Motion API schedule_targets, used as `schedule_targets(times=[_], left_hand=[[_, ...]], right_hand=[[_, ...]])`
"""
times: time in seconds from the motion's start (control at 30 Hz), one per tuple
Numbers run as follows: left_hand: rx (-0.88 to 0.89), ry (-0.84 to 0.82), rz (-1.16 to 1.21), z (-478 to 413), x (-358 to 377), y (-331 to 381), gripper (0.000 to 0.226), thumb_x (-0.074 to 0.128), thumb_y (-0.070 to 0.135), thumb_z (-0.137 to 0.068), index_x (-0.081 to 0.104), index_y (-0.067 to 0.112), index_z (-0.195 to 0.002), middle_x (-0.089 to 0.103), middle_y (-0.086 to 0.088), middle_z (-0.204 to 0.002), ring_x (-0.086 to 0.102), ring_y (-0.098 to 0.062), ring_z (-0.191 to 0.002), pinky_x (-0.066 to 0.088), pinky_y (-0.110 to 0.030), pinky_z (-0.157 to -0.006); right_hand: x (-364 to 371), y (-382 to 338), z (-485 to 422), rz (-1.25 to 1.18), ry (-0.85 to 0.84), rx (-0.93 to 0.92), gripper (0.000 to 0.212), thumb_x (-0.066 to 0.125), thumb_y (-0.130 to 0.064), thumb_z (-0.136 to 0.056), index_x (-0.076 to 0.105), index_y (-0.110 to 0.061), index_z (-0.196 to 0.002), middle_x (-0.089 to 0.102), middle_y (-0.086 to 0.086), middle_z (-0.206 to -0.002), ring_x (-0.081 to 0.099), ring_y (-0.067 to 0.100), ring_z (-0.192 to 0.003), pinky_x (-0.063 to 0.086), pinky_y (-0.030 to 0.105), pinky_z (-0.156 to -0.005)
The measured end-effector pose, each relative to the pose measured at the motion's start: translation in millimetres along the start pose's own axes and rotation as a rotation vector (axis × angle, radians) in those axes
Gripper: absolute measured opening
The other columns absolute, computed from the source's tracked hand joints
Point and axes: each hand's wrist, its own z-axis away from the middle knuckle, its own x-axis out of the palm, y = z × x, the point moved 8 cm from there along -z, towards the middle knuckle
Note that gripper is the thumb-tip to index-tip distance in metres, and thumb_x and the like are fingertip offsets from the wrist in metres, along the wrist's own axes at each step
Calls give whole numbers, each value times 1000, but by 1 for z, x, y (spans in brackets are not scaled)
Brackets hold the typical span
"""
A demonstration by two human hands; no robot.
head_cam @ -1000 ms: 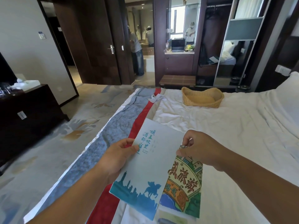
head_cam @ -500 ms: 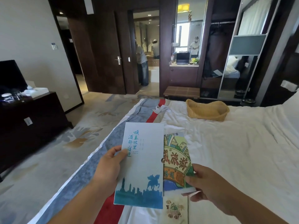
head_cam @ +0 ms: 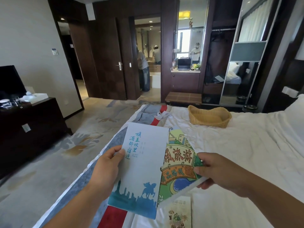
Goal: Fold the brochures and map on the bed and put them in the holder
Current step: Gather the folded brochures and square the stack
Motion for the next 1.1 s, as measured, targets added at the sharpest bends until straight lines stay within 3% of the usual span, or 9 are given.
schedule_targets(times=[0.17,0.37,0.63,0.77,0.87,0.97,1.1], left_hand=[[-27,12,60,-3,-2,1,17,52,23,-100,68,20,-104,75,-8,-101,71,-33,-91,55,-51,-86],[25,-49,14,-4,0,11,20,52,22,-100,72,21,-94,74,-11,-103,70,-36,-94,54,-53,-90],[-11,-162,-19,1,6,14,21,49,22,-101,66,14,-110,73,-13,-107,68,-40,-99,51,-57,-94],[-36,-293,-54,7,24,8,20,52,23,-99,64,11,-110,72,-19,-106,69,-38,-90,56,-47,-81],[-76,-344,-94,9,30,1,18,53,29,-99,66,18,-106,73,-15,-107,71,-38,-91,58,-44,-78],[-116,-305,-37,6,28,-7,16,55,25,-98,67,17,-106,72,-16,-108,70,-39,-92,57,-45,-76],[-140,-191,74,3,22,-15,18,54,21,-98,64,11,-110,72,-18,-106,70,-39,-91,57,-43,-71]], right_hand=[[-11,-7,0,33,24,9,15,55,-9,-99,68,-14,-103,76,2,-93,72,20,-77,57,28,-64],[-16,-19,2,193,-43,25,12,54,-11,-99,66,-14,-100,76,0,-90,70,11,-73,55,25,-62],[-5,-23,1,279,-129,45,11,54,-13,-99,64,-13,-103,76,1,-92,71,17,-82,57,27,-65],[4,-26,-5,259,-124,25,10,56,-12,-98,65,-14,-102,76,-1,-89,71,13,-77,56,25,-63],[0,-33,-11,165,-1,-14,6,61,-14,-96,67,-13,-95,76,2,-84,71,13,-71,55,24,-60],[-10,-34,-15,-88,161,-14,14,67,-20,-92,66,-6,-95,75,11,-81,71,17,-69,55,27,-61],[-3,-28,-15,-351,137,5,19,67,-15,-92,64,0,-104,75,17,-91,72,25,-77,58,29,-67]])
